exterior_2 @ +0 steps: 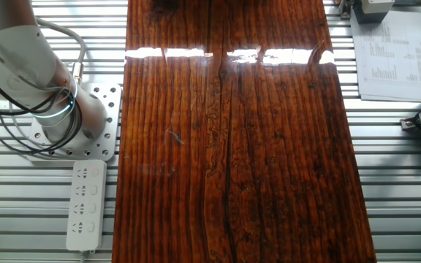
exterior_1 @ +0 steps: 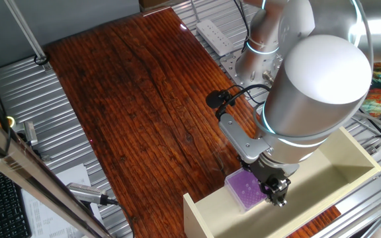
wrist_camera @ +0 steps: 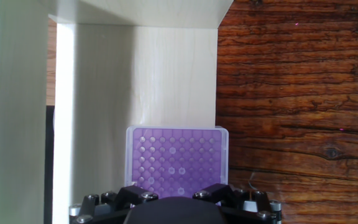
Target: Put the object on the shelf
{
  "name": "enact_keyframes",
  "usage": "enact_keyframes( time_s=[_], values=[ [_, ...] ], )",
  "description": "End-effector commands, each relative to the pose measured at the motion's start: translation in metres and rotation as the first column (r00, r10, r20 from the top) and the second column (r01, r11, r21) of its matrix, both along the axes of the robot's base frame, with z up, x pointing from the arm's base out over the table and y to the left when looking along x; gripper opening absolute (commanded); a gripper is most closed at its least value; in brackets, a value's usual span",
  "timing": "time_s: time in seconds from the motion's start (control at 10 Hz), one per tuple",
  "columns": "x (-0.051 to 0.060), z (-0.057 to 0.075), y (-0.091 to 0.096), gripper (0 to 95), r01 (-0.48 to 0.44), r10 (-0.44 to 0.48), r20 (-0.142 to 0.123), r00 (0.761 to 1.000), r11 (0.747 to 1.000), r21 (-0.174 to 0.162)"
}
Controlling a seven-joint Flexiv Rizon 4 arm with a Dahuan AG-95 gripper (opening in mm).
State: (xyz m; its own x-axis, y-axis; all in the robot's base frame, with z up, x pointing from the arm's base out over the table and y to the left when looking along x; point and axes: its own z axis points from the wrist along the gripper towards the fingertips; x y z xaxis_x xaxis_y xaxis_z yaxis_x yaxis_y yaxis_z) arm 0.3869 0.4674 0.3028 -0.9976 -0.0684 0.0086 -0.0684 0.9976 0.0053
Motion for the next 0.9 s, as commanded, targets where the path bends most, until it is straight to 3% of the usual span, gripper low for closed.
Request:
enact_keyframes(
  time_s=[0.1, 0.9],
  values=[
    [-0.0002, 0.0, 0.0, 19.0, 0.01, -0.01, 0.0, 1.0, 1.0, 0.0],
    [-0.0005, 0.0, 0.0009, 19.0, -0.003, 0.003, 0.006, 1.0, 1.0, 0.001]
  ],
)
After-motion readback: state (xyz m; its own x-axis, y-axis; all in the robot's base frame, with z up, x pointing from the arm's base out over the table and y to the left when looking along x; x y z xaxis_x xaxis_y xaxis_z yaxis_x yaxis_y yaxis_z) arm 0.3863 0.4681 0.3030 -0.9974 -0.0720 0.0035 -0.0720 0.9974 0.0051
